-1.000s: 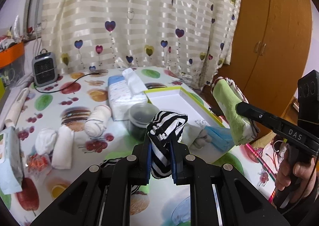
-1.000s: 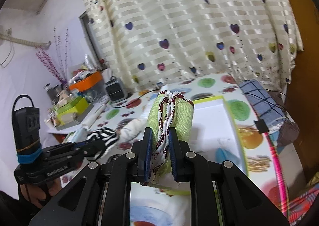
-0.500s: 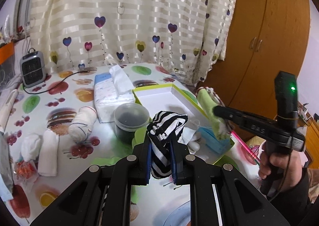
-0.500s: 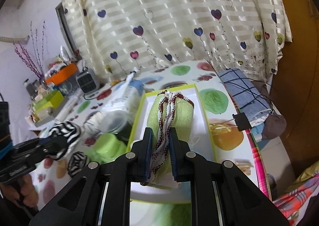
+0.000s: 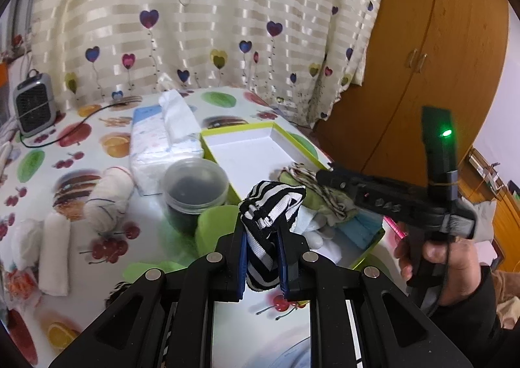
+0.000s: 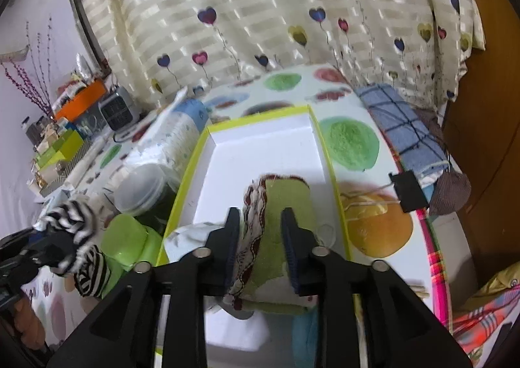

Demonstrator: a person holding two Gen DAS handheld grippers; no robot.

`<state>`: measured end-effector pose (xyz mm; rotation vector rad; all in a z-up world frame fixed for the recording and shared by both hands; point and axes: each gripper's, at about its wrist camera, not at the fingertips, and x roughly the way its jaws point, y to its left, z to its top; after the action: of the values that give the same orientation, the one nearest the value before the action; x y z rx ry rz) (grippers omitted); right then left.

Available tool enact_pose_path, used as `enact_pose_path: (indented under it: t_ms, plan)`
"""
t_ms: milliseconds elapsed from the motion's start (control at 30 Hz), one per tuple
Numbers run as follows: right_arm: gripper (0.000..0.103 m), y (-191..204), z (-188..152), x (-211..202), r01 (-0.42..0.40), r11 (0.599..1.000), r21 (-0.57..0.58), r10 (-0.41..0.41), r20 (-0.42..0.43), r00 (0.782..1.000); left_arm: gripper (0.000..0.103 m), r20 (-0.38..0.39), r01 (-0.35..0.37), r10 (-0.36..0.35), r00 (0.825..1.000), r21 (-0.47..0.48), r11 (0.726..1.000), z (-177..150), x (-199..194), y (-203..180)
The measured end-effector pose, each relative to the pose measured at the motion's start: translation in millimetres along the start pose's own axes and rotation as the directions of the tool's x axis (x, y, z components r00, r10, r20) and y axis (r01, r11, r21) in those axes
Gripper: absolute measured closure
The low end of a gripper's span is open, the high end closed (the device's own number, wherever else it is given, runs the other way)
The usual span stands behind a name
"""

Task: Organize soft objects
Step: 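Open the right tool to drop the towel while the left tool drops the sock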

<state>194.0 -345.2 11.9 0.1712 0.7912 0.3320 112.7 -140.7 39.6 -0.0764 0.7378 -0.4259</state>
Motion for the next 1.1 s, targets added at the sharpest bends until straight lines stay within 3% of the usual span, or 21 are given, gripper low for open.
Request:
enact_pose_path:
  t_ms: [33, 267, 633, 700, 767, 833, 1100]
  plan:
    - [0.059, -0.3, 0.5, -6.5, -0.009, 1.0, 0.004, 0.009, 0.018, 1.0, 0.089, -0.005, 0.007, -0.007, 1.0, 0.004, 1.0, -0.2, 2.3, -2.4]
    - [0.059, -7.8, -3.3, -47.3, -0.021, 0.998, 0.061, 0.015, 0.107, 0.994, 0.089, -0.079, 0.091, -0.085, 0.993, 0.083, 0.992, -6.4, 29.1, -32.0]
    - [0.059, -25.0, -18.7, -71.8, -0.008, 0.994, 0.113, -0.007, 0.127, 0.992, 0.088, -0.199, 0.182, -0.146, 0.969, 0.177, 0.967, -19.0, 76.5, -63.4]
    - [0.059, -25.6, -20.0, -73.9, -0.007, 0.994, 0.114, -0.008, 0.128, 0.992, 0.083, -0.212, 0.186, -0.146, 0.966, 0.182, 0.966, -20.8, 80.2, -65.7]
    - [0.059, -25.7, -20.6, -74.4, -0.005, 0.994, 0.113, -0.009, 0.126, 0.992, 0.068, -0.21, 0.201, -0.162, 0.964, 0.178, 0.963, -21.3, 75.9, -66.2]
    - [0.059, -25.8, -20.7, -75.0, -0.009, 0.994, 0.113, -0.006, 0.129, 0.992, 0.06, -0.186, 0.205, -0.171, 0.968, 0.183, 0.961, -19.9, 66.4, -66.9]
    - [0.059, -15.0, -26.4, -86.4, -0.026, 0.996, 0.086, 0.013, 0.151, 0.988, 0.058, -0.122, 0.175, -0.157, 0.98, 0.152, 0.973, -17.8, 37.6, -57.1]
